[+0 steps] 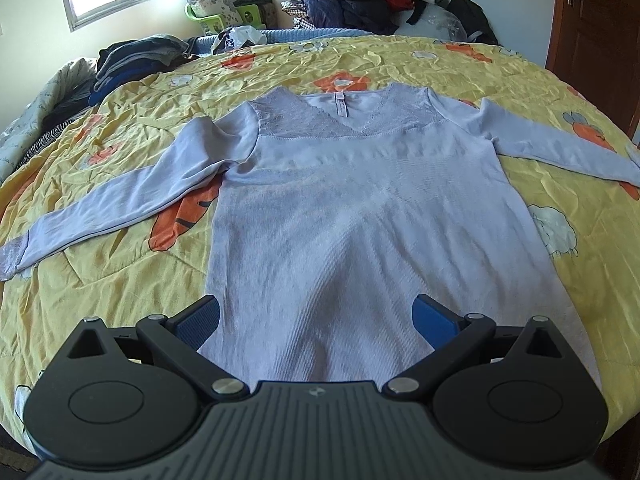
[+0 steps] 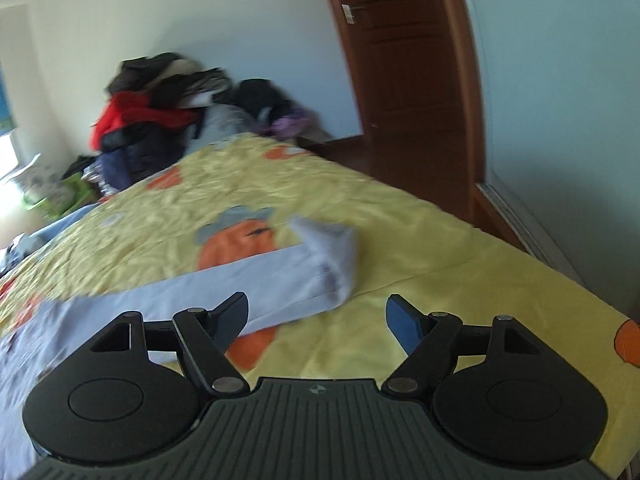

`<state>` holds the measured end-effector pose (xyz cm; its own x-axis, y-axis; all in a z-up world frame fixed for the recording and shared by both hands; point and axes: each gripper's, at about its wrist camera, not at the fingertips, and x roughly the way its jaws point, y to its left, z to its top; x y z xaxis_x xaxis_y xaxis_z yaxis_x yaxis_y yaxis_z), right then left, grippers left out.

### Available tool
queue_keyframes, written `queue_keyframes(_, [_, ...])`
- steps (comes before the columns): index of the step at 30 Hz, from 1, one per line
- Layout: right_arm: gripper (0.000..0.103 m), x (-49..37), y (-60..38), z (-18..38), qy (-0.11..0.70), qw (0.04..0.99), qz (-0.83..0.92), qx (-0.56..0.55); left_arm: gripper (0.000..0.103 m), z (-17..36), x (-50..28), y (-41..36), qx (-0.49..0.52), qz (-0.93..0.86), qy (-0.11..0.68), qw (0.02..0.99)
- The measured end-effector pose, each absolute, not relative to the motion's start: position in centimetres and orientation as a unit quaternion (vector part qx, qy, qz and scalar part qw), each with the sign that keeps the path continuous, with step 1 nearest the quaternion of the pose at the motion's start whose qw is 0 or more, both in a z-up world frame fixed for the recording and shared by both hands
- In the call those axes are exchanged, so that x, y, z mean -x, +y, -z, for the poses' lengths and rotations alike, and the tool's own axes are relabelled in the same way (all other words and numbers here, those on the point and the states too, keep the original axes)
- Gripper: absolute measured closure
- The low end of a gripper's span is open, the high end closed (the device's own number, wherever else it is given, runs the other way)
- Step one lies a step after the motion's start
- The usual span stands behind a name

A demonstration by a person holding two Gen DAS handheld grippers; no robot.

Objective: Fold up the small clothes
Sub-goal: 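Grasp the sleeve cuff with the right gripper, then lift the cuff and fold the sleeve across the blouse body with the right gripper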

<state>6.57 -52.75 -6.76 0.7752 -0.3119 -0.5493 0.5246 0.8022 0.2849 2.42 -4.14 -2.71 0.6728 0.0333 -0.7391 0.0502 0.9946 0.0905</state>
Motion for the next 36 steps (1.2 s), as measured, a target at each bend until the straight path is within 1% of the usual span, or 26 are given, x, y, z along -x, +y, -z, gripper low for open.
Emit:
queue_keyframes(1, [0.03,-7.4,-53.4,7.4,0.253,0.912,0.231,-0.225,0.0,2.7,-2.5,-4.2,-0.053,0.004,0.405,0.913])
queue_keyframes(5, [0.039,-9.9,-54.6,9.0,0.272,0.905,0.234,-0.228,0.0,2.9,-2.6,-4.3,-0.057,0.002,0.407,0.912])
queue_keyframes(7, [0.039,-10.9,-54.9,9.0,0.269,0.908,0.233,-0.22,0.0,2.9,-2.7,-4.4,-0.059,0.003,0.406,0.912])
queue_keyframes(10, [0.045,-12.0,-55.6,8.8,0.269,0.908,0.233,-0.223,0.0,2.9,-2.9,-4.7,-0.067,0.004,0.402,0.913])
queue_keyframes(11, [0.053,-12.4,-55.8,8.8,0.269,0.907,0.233,-0.224,0.0,2.8,-3.0,-4.8,-0.07,0.004,0.4,0.914])
queue_keyframes(12, [0.063,-12.6,-56.1,8.7,0.27,0.906,0.233,-0.225,0.0,2.8,-3.2,-4.9,-0.072,0.004,0.397,0.915])
queue_keyframes(13, [0.069,-12.8,-56.3,8.7,0.27,0.906,0.233,-0.229,0.0,2.7,-3.4,-5.1,-0.073,0.005,0.395,0.916])
queue_keyframes(14, [0.08,-12.9,-56.5,8.7,0.269,0.904,0.236,-0.233,0.0,2.6,-3.7,-5.2,-0.073,0.006,0.393,0.916])
queue_keyframes(15, [0.086,-12.8,-56.6,8.5,0.267,0.903,0.239,-0.237,0.0,2.6,-3.9,-5.3,-0.072,0.006,0.393,0.917])
queue_keyframes(17, [0.087,-12.2,-56.7,8.1,0.257,0.904,0.24,-0.243,0.0,2.5,-4.4,-5.4,-0.065,0.008,0.393,0.917])
queue_keyframes(18, [0.09,-12.0,-56.6,8.0,0.25,0.905,0.242,-0.244,0.0,2.5,-4.6,-5.5,-0.064,0.009,0.392,0.918])
queue_keyframes(21, [0.091,-11.4,-56.2,7.5,0.235,0.91,0.239,-0.246,0.0,2.6,-5.1,-5.8,-0.066,0.007,0.39,0.919])
queue_keyframes(30, [0.092,-10.1,-51.5,4.2,0.196,0.938,0.142,-0.25,0.0,3.5,-5.6,-5.6,-0.068,-0.009,0.398,0.915])
queue_keyframes(36, [0.092,-11.3,-47.0,2.6,0.195,0.942,0.06,-0.267,0.0,3.8,-5.8,-5.5,-0.074,-0.017,0.397,0.915])
